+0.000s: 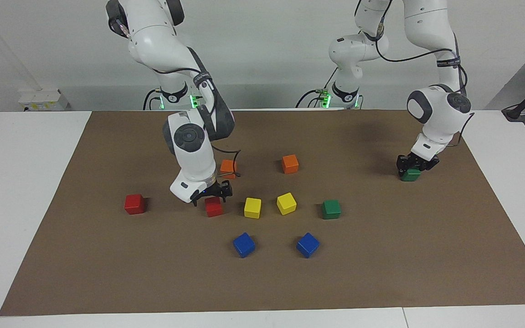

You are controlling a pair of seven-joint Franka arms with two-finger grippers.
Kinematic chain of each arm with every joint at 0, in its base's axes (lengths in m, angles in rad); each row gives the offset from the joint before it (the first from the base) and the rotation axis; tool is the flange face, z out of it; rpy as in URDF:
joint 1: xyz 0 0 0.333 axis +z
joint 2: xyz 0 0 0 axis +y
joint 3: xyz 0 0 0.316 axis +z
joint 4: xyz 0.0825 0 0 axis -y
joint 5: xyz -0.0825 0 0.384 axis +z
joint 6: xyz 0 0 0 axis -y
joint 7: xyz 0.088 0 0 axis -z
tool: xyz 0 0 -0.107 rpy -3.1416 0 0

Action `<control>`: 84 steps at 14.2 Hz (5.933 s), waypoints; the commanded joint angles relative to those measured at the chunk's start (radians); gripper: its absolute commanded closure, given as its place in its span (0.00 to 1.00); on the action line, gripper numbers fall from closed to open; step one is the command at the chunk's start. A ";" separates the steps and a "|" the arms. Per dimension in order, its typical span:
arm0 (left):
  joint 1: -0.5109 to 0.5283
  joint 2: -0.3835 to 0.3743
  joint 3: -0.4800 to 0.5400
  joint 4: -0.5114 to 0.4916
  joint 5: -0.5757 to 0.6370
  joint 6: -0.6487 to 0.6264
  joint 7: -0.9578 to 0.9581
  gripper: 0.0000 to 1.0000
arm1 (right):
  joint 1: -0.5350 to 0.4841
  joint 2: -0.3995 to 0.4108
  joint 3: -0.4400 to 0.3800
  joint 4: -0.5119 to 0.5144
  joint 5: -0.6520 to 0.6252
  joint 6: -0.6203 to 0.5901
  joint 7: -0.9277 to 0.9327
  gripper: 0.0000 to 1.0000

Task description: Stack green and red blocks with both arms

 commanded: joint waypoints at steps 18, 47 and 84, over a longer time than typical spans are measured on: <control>-0.505 0.206 -0.010 0.635 -0.019 -0.432 -0.522 0.00 | -0.101 -0.167 -0.001 -0.029 -0.017 -0.200 -0.043 1.00; -0.515 0.334 -0.002 0.579 0.024 -0.286 -0.559 1.00 | -0.409 -0.278 0.001 -0.288 0.025 0.064 -0.393 1.00; 0.008 -0.100 -0.001 0.032 -0.027 -0.114 -0.134 1.00 | -0.403 -0.255 0.001 -0.305 0.025 0.127 -0.399 1.00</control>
